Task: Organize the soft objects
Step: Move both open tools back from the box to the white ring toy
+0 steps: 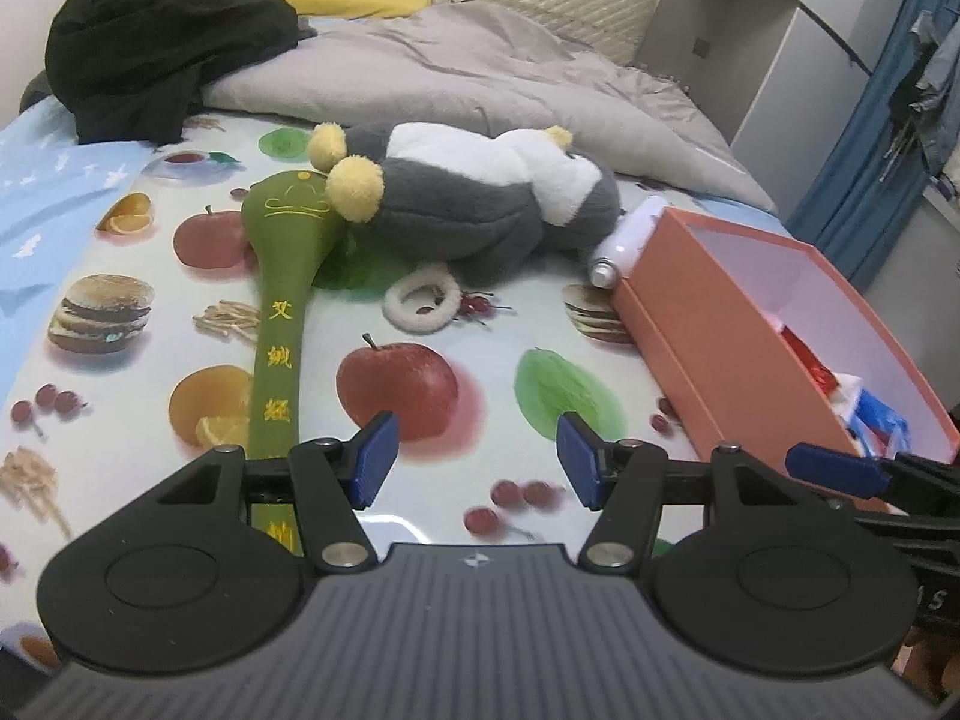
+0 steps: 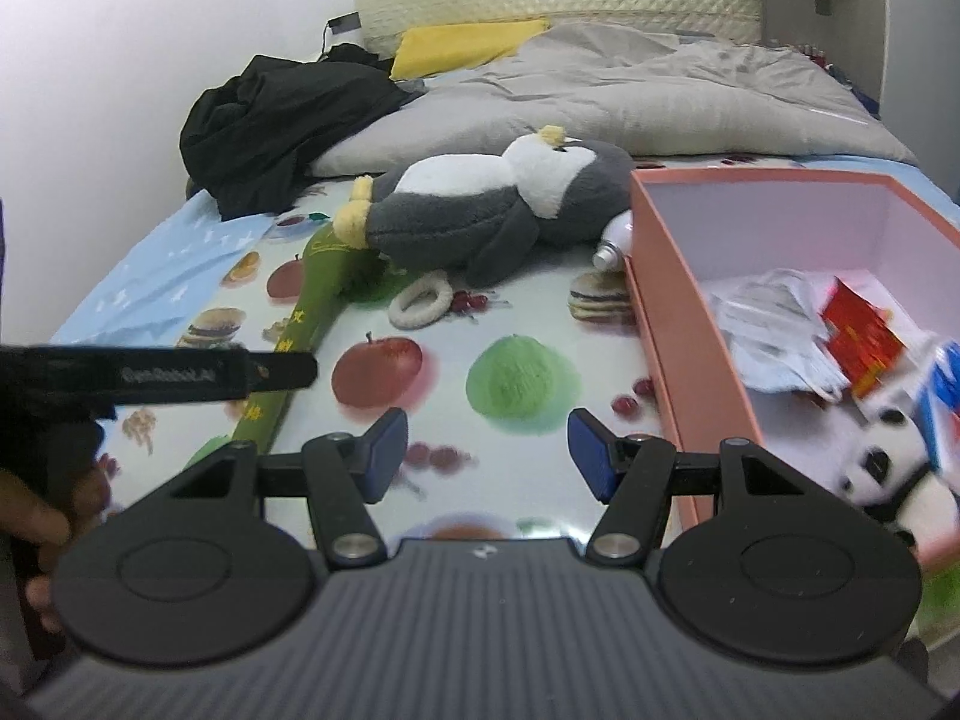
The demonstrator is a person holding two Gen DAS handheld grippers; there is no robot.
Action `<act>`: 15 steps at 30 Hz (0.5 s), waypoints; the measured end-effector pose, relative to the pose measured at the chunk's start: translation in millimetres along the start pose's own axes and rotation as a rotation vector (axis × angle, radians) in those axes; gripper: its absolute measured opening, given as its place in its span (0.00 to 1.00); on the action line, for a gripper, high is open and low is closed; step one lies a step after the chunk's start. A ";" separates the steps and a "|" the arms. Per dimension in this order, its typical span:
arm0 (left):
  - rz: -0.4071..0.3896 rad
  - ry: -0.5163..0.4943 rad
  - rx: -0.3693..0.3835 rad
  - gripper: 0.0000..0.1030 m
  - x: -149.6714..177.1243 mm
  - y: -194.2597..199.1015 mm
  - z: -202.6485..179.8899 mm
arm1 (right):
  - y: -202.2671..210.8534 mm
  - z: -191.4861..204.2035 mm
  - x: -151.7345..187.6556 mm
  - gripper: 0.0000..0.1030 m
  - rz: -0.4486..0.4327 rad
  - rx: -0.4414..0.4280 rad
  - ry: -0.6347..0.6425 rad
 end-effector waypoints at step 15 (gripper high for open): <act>0.054 0.059 -0.020 0.54 -19.0 -105.3 36.5 | -115.4 -5.0 -30.8 0.59 0.062 -0.069 -0.128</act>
Point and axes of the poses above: each gripper's, at about its wrist camera, not at the fingertips, and y roughly against the way its jaws point, z to its left, x to its underside, the point moved 5 cm from there along -y, roughly the way its jaws point, and after that the axes turned 9 degrees about -z, right-handed, at the moved point
